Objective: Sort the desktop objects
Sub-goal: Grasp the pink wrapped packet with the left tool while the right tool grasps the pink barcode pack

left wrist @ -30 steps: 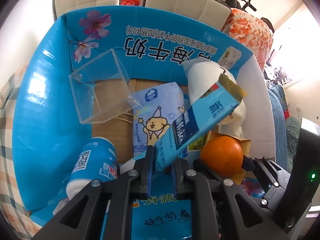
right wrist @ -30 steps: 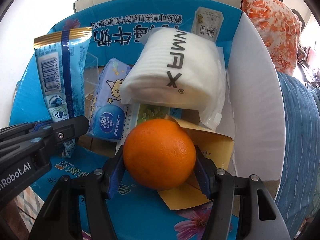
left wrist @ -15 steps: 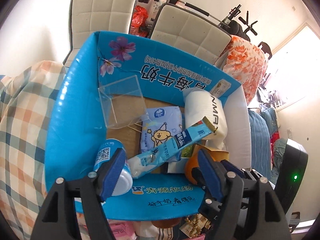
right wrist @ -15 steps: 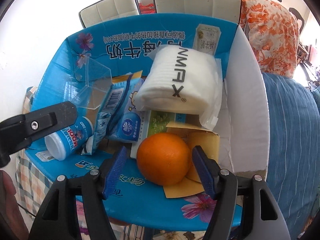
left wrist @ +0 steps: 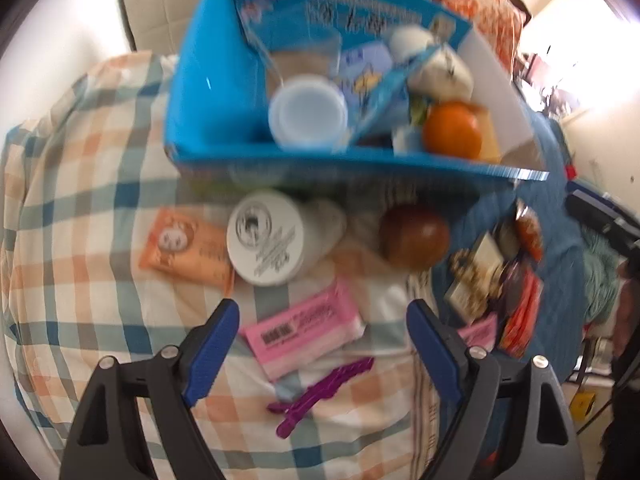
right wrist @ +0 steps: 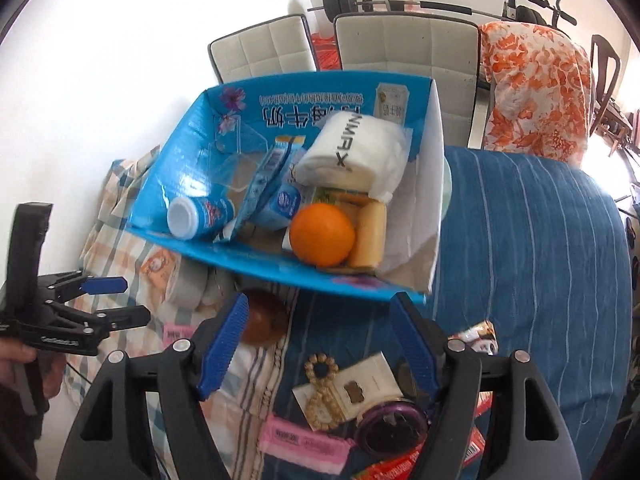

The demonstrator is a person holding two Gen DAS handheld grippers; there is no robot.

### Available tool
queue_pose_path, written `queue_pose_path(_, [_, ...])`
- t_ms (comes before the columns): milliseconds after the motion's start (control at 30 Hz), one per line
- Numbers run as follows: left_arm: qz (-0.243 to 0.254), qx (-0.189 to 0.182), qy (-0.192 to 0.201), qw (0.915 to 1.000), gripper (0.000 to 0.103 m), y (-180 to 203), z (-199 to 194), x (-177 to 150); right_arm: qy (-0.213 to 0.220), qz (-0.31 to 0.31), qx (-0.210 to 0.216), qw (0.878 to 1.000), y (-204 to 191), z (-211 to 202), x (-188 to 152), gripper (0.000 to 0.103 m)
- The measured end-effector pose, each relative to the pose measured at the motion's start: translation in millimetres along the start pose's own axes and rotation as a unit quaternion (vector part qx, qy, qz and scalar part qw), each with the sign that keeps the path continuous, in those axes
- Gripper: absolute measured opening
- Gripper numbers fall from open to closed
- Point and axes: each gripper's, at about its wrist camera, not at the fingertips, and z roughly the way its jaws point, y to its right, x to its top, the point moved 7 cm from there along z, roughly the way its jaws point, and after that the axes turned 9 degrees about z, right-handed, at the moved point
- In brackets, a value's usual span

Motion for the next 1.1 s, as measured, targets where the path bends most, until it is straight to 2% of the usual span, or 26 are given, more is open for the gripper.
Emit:
queue_pose_path(67, [0.012, 0.020, -0.041, 0.9989, 0.086, -0.3, 26.1, -18.5, -0.034, -0.037, 0.007, 0.999, 6.3, 1.9, -23.5, 0.076])
queue_pose_path(133, [0.027, 0.037, -0.066, 0.9968, 0.086, 1.4, 46.4, -27.7, -0.065, -0.089, 0.001, 0.994, 7.0, 8.6, -47.8, 0.076])
queue_pose_path(233, [0.033, 0.030, -0.082, 0.9957, 0.086, 6.6, 68.3, -31.0, -0.118, -0.190, -0.003, 0.975, -2.4, 25.7, -87.3, 0.076])
queue_pose_path(300, [0.051, 0.042, -0.089, 0.9938, 0.093, 10.3, 78.4, -30.2, -0.149, -0.271, -0.009, 0.951, -13.2, 39.4, -117.2, 0.076])
queue_pose_path(367, [0.067, 0.053, -0.090, 0.9923, 0.100, 14.3, 82.4, -28.9, -0.170, -0.355, -0.024, 0.919, -22.9, 52.2, -146.0, 0.076])
queue_pose_path(433, [0.069, 0.072, -0.087, 0.9912, 0.098, 12.8, 83.4, -26.8, -0.185, -0.434, -0.044, 0.881, -29.9, 66.5, -172.3, 0.076])
queue_pose_path(467, [0.067, 0.082, -0.085, 0.9907, 0.093, 10.8, 82.7, -25.3, -0.191, -0.461, -0.055, 0.865, -31.5, 74.1, -182.7, 0.076])
queue_pose_path(500, [0.060, 0.090, -0.083, 0.9906, 0.084, 7.3, 81.5, -23.8, -0.196, -0.474, -0.061, 0.856, -32.3, 80.0, -189.1, 0.076])
queue_pose_path(567, [0.038, 0.087, -0.084, 0.9920, 0.080, 1.3, 78.8, -23.1, -0.204, -0.480, -0.071, 0.850, -31.4, 91.5, -196.0, 0.077])
queue_pose_path(600, [0.027, 0.084, -0.081, 0.9928, 0.078, -0.5, 76.4, -23.5, -0.181, -0.486, -0.079, 0.851, -33.0, 93.4, -193.0, 0.077])
queue_pose_path(667, [0.014, 0.085, -0.075, 0.9935, 0.075, -2.8, 70.8, -26.3, -0.197, -0.453, -0.082, 0.865, -27.8, 100.2, -189.4, 0.075])
queue_pose_path(733, [0.004, 0.088, -0.065, 0.9940, 0.069, -2.3, 62.4, -31.1, -0.185, -0.402, -0.084, 0.893, -21.8, 102.2, -181.1, 0.073])
queue_pose_path(800, [-0.023, 0.078, -0.059, 0.9950, 0.057, -2.0, 53.1, -39.0, -0.171, -0.364, -0.091, 0.911, -17.2, 100.7, -178.5, 0.071])
queue_pose_path(833, [-0.037, 0.076, -0.054, 0.9950, 0.056, -2.5, 47.8, -42.9, -0.169, -0.334, -0.093, 0.922, -14.5, 99.5, -178.0, 0.063])
queue_pose_path(867, [-0.049, 0.077, -0.048, 0.9947, 0.054, -3.7, 42.5, -46.8, -0.170, -0.297, -0.097, 0.935, -10.6, 98.7, -177.4, 0.059])
queue_pose_path(933, [-0.078, 0.067, -0.043, 0.9937, 0.053, -7.0, 35.4, -57.2, -0.168, -0.211, -0.105, 0.957, -1.5, 94.8, -173.7, 0.059])
queue_pose_path(1000, [-0.099, 0.054, -0.041, 0.9928, 0.051, -10.2, 30.2, -66.8, -0.205, -0.105, -0.069, 0.971, 8.1, 94.2, -174.5, 0.058])
queue_pose_path(1033, [-0.100, 0.047, -0.045, 0.9928, 0.051, -10.8, 29.3, -70.4, -0.222, -0.061, -0.049, 0.972, 12.3, 94.4, -175.3, 0.058])
queue_pose_path(1100, [-0.089, 0.037, -0.051, 0.9940, 0.056, -11.2, 27.2, -75.6, -0.241, -0.051, -0.035, 0.969, 14.1, 94.0, -175.5, 0.059])
